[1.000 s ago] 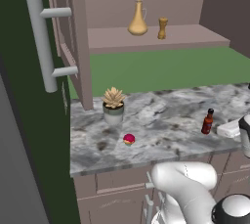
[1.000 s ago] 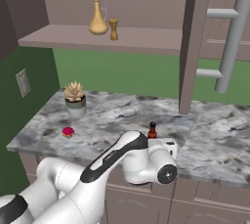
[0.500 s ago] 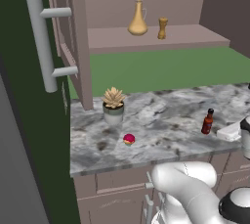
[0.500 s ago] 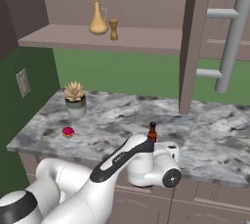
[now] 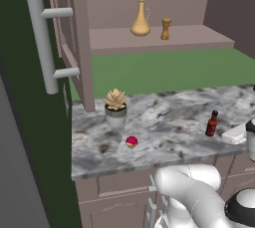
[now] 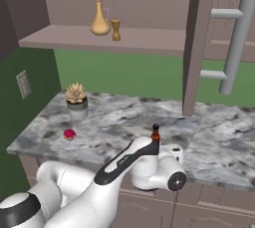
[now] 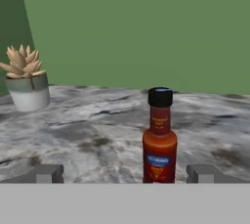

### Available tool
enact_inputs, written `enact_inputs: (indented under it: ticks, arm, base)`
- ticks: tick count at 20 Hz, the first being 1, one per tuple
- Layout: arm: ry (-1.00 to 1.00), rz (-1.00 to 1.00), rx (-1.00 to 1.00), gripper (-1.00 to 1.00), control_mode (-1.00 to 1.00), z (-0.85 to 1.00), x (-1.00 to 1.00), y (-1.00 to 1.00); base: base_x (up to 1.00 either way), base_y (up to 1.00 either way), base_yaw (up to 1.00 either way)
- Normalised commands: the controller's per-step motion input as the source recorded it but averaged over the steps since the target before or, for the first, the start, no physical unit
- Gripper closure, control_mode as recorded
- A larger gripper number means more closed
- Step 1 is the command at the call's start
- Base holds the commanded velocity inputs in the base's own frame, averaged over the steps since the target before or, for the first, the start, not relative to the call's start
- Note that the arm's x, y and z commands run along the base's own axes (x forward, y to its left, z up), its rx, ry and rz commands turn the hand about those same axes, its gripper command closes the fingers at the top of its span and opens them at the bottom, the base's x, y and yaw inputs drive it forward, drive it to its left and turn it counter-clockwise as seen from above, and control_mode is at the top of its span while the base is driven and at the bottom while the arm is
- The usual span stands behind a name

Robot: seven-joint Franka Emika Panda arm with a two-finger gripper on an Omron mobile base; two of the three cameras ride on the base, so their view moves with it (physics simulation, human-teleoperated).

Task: There are various items on the counter. Only move the condiments/shakers into the cabinet.

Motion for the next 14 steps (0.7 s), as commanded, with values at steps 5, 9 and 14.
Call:
enact_inputs:
  ticks: [5,9,14]
  arm:
    - [0.00,0.00,-0.04,-1.00,-1.00,0.00,0.05,0.12]
    - [0.00,0.00,-0.04,-1.00,-1.00,0.00,0.03,0.11]
    - [0.01,0.00,-0.02,-1.00,-1.00,-0.02,0.09,0.03]
  base:
    - [0.00,0.00,0.00]
    - [0.00,0.00,0.00]
    - [0.00,0.00,0.00]
